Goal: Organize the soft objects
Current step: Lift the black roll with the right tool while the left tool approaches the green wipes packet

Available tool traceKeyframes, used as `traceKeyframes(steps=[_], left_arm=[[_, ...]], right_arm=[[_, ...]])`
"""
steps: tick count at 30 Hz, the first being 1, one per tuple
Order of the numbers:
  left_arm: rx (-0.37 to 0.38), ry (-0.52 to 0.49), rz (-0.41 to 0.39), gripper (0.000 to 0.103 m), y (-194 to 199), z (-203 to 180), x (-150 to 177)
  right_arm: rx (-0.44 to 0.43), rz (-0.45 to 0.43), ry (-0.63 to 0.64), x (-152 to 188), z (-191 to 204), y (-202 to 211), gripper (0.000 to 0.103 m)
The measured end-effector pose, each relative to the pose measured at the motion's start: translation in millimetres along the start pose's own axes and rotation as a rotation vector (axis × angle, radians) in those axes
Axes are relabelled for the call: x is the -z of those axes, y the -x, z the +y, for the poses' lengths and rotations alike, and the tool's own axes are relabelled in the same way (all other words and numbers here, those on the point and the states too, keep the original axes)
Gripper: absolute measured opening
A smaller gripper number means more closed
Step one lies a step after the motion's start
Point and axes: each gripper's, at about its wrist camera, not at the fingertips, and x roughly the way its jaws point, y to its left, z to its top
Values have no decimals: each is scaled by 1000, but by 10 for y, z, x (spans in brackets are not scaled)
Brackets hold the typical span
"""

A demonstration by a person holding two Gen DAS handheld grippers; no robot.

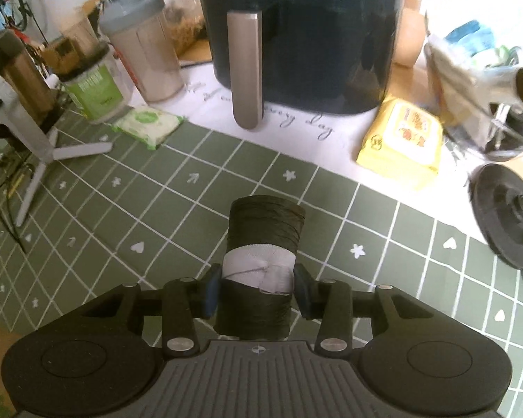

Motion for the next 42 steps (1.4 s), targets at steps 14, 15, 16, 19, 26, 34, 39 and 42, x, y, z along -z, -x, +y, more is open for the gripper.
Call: traceKeyframes(steps=[14,15,16,19,26,34,39,42], left_arm=[[15,-77,-12,70,-368,-73,-387],[19,-81,-12,70,-402,-79,-408],[24,-82,-13,70,-451,-83,-439],[5,-74,-13,70,-581,-88,-502],[-63,-56,-26,70,-978,-103,-693],[-141,-25,-7,70,-1594,19,-818],[-213,-11,-3,70,-1949,180,-823],[-243,4,9,70,-2147,309,-787]], right_arm=[[35,-116,-124,322,-129,831,46],[39,-125,-131,354,-130,885,46],[44,-131,-132,383,-125,930,46],[71,-151,-133,483,-103,1066,46],[116,-191,-171,708,-62,1311,46],[113,-214,-236,938,39,1502,46],[106,-223,-279,1061,114,1585,46],[104,-230,-300,1116,163,1623,46]])
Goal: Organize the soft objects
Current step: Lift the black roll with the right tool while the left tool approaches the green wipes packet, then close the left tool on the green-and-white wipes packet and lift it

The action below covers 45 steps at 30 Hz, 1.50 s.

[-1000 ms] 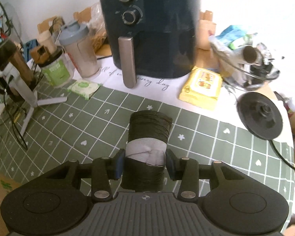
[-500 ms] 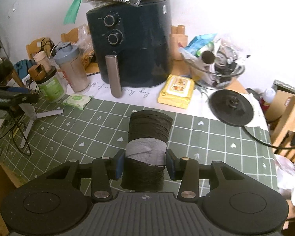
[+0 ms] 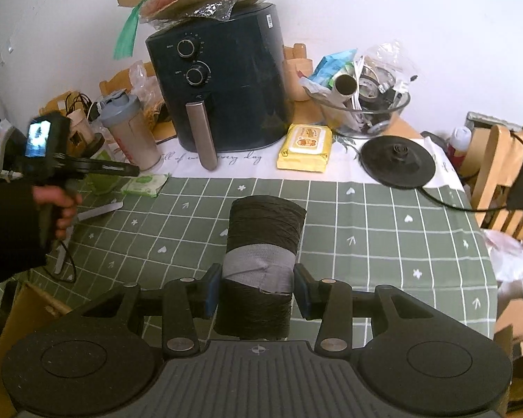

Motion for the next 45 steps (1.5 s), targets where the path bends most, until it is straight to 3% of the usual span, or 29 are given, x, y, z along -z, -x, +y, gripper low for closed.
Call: traceKeyframes(steps=[6,11,14,21,33,37,39,45], left_arm=[[-22,22,33,70,-307,145,74],[15,10,41,70,-460,212,106],[34,13,30,82,-505,234,112],[63,12,48,86,-648,224,90],[91,-9,112,78,-565,128,75],[131,-28,106,67,-408,20,137],[159,-54,97,18,-308,-60,140],[157,-43,105,17,-195,-182,158]], right_arm=[[13,-7,-29,52,24,84,46],[2,-9,-83,58,-24,117,46],[1,-7,-90,58,-26,115,46],[-3,-6,-81,62,29,125,46],[-13,-11,-88,110,42,173,46],[-19,-12,-86,111,22,175,46],[-23,-14,-84,119,23,183,46],[-45,-16,-70,133,46,206,46]])
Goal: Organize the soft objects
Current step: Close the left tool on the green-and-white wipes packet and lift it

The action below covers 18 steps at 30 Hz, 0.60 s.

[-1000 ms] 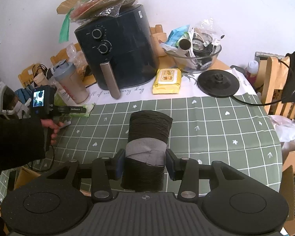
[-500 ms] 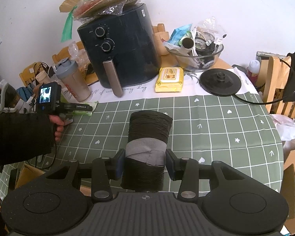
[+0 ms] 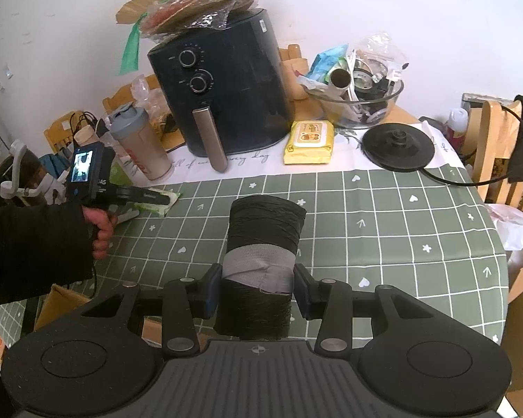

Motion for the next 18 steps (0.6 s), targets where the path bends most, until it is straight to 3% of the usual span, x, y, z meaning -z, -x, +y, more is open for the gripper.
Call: traceKeyframes(steps=[1,2,3,5,6,12,18], left_arm=[[-13,6,-13,19,18,0,16],[-28,17,-20,30,11,21,20],[-41,39,-28,49,25,45,26],[-64,81,-54,72,51,106,28],[-82,102,-62,77,57,134,20],[-94,300,65,81,-114,318,-76],[-50,377,99,82,-319,367,-83]], right_arm=[[-3,0,1,-1,-6,4,46],[-6,0,1,3,-7,7,46],[-8,0,2,11,-10,10,46],[-10,1,1,29,-10,14,46],[-11,2,-2,37,-12,17,46],[-11,-3,-10,58,-10,42,46],[-2,-6,-19,69,-7,63,46]])
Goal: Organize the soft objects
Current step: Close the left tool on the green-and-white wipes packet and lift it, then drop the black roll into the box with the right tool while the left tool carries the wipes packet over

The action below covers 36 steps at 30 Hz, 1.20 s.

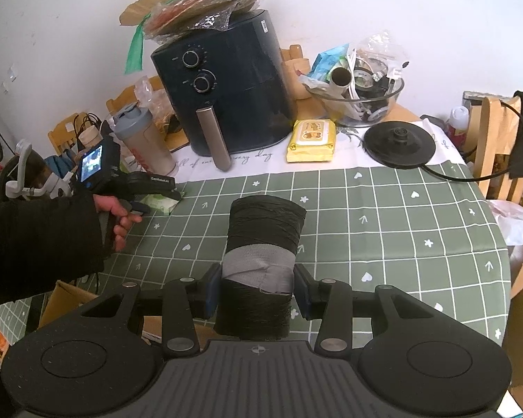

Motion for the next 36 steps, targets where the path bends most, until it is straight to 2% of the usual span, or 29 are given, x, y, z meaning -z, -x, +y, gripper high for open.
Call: traceKeyframes(steps=[8,13,15,17,18,21,24,30,36], left_arm=[[21,42,-37,85,-125,-27,-150],[-53,-30,-38,83,-211,-171,-201],[-130,-103,-34,66,-223,-272,-171],[-140,-114,-38,60,-212,-280,-147],[-149,-113,-40,53,-194,-269,-143],[-123,-115,-13,51,-143,-231,-137],[-64,-120,-4,50,-74,-205,-75],[28,-172,-39,49,194,-272,93],[97,-213,-89,48,632,-340,197]], right_arm=[[20,-2,-27,36,-21,37,46],[32,1,-31,49,-19,48,46],[35,2,-24,43,-2,61,46],[37,2,-11,33,20,79,46],[36,2,-5,27,29,92,46],[33,-4,5,19,43,137,46],[26,-9,8,16,29,168,46],[-7,8,31,34,52,206,46],[-26,12,40,57,87,233,46]])
